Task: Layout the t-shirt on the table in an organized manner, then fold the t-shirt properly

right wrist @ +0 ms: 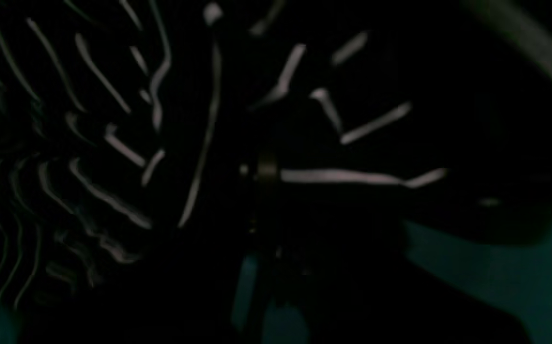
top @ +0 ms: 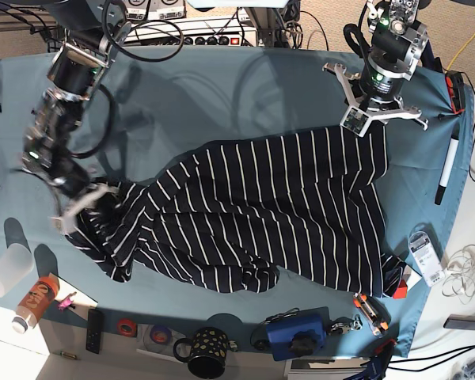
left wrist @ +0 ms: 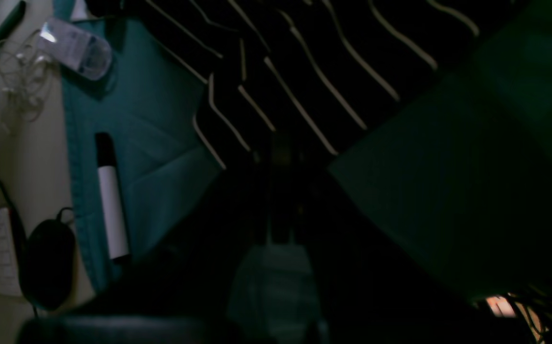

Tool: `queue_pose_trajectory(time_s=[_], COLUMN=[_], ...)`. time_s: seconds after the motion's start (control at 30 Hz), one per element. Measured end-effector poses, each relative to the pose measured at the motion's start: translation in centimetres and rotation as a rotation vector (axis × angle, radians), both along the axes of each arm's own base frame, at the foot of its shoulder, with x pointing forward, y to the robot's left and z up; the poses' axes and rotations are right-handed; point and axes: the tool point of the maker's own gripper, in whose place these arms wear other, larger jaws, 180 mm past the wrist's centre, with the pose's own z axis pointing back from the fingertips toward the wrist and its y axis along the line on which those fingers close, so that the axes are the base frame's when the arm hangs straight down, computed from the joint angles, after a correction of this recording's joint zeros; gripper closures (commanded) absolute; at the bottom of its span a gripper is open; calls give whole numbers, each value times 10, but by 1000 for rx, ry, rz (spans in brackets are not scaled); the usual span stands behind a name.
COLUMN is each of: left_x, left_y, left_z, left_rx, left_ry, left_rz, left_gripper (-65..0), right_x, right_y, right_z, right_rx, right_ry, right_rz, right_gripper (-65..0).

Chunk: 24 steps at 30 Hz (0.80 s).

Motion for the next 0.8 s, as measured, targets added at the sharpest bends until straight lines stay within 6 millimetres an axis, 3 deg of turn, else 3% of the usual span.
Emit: queue_pose_trajectory(time_s=[0.1,0.2,0.23,0.3,0.37,0.6,0.8], left_x=[0,0,0,0,-1,-20,-10], left_y=[0,0,0,0,-4,-39,-18], left_z=[0,0,0,0,-2,-27,-62], left_rx=[1,1,0,-1,-35,-55,74], left_ry=[0,0,-1,0,13,99,126], left_rz=[0,0,0,0,-3,-266,-266], left_gripper=[0,-4,-67,-190,-255,-258,-258], right_x=[-9,-29,-35,-48,-60,-86,-84], right_y=[-12,-26,-30,-35,-38,-39,-39], right_z=[38,62,63,60,49,24,27], right_rx=[69,68,67,66,60,55,56], right_ry=[-104,-162,-164,-153,-113,-30,-41], right_rz=[-34,-60,-69,-80,-77,-80,-82], right_gripper=[0,0,0,0,0,0,0])
